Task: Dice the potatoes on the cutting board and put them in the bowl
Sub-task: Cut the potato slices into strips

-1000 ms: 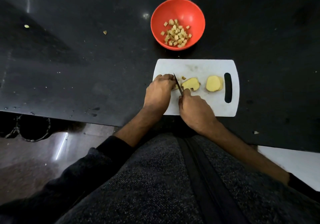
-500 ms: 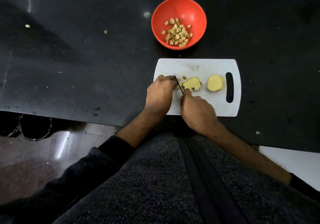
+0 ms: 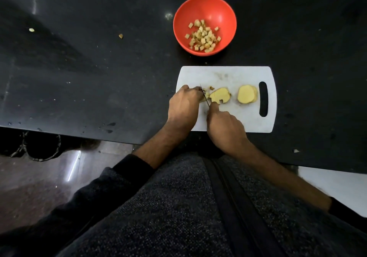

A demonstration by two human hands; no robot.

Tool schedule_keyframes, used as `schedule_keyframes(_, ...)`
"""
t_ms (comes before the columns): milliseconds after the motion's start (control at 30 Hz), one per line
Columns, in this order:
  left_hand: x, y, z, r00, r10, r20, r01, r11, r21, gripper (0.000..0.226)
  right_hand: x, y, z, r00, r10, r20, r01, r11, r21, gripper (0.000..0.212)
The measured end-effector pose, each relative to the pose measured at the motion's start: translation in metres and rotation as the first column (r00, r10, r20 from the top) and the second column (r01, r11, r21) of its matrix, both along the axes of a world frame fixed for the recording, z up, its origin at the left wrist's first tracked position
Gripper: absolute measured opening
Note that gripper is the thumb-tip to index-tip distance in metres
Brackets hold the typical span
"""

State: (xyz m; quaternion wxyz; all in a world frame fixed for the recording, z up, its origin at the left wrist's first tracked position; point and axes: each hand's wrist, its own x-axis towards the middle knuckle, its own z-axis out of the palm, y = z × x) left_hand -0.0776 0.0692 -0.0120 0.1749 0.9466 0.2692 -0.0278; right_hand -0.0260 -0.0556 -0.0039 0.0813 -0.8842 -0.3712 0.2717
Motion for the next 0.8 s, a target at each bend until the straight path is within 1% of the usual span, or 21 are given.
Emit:
schedule_keyframes(133,0.001,0.0,0.0,0.999,0.028,0.022,-0.027,0.999,-0.022,0.023,0.003,0.004,0.002,0.995,-0.066,-0.073,0.066,0.998,0.009,0.021)
schedule_keyframes(300,-0.001,-0.001,0.0,0.997,0.067,0.033,-0.066,0.997,-0.033,0.024,-0.006,-0.017,0.006,0.996,-0.003,-0.093,-0.007,0.994,-0.105,0.018)
schedule_keyframes(367,-0.001,0.001,-0.003,0.995,0.088,0.037,-0.087,0.995,-0.038,0.023,-0.008,-0.025,0.009,0.993,-0.014,-0.117,-0.003,0.99,-0.143,0.012)
schedule_keyframes(433,-0.003,0.002,-0.005,0.991,0.123,0.052,-0.12,0.991,-0.062,0.02,-0.006,-0.029,0.011,0.992,-0.016,-0.123,-0.003,0.989,-0.149,0.01)
schedule_keyframes(533,-0.007,0.004,-0.004,0.981,0.17,0.098,-0.157,0.98,-0.126,0.019,-0.004,-0.035,0.016,0.997,0.001,-0.082,-0.01,0.994,-0.106,0.014)
schedule_keyframes(667,-0.009,0.008,-0.005,0.967,0.213,0.137,-0.194,0.971,-0.14,0.017,-0.004,-0.03,0.021,1.0,-0.007,0.031,0.006,0.999,0.039,0.016)
schedule_keyframes(800,-0.008,0.007,-0.006,0.972,0.19,0.138,-0.172,0.976,-0.131,0.017,0.004,-0.009,0.016,0.995,0.0,0.103,-0.007,0.998,0.068,0.023)
